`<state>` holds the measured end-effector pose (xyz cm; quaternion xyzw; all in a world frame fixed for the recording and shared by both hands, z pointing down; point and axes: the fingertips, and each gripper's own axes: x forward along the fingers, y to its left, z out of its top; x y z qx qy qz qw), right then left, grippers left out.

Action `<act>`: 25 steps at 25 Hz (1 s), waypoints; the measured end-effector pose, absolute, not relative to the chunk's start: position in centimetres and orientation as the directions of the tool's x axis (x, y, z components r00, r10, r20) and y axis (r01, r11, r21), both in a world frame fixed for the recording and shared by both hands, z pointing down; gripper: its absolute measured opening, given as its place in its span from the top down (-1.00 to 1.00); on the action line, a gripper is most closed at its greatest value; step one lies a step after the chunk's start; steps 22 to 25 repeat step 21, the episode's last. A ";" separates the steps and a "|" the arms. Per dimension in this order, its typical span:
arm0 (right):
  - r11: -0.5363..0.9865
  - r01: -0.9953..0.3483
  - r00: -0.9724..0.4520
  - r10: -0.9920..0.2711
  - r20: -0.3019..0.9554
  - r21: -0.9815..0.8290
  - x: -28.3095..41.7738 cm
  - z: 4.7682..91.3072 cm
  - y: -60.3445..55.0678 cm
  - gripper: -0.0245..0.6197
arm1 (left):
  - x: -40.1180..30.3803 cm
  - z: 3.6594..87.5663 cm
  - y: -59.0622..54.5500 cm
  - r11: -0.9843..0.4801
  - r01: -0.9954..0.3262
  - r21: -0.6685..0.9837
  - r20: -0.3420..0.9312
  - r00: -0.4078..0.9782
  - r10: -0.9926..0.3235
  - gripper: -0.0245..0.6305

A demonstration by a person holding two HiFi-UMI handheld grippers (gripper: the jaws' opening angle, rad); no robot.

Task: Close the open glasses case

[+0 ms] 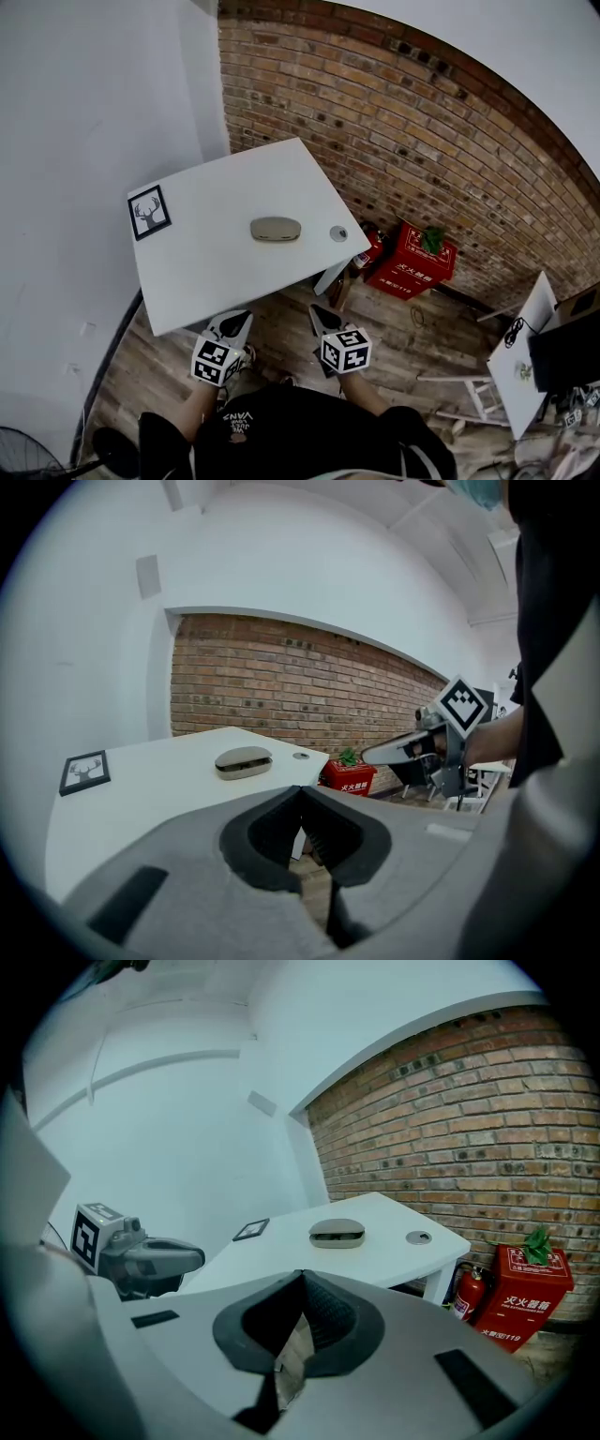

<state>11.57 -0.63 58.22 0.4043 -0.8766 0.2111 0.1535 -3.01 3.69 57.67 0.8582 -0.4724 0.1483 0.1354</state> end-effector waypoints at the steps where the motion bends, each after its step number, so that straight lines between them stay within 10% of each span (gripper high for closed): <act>1: 0.588 -0.771 -0.629 -0.641 0.440 -0.246 11.8 58.3 -0.4 0.93 | -2.9 57.7 4.0 -0.510 -0.855 0.093 0.382 0.504 -0.775 0.90; 25: 0.637 -0.737 -0.661 -0.608 0.439 -0.227 13.5 58.7 0.8 0.93 | -0.6 57.5 5.5 -0.474 -0.879 0.050 0.357 0.459 -0.814 0.90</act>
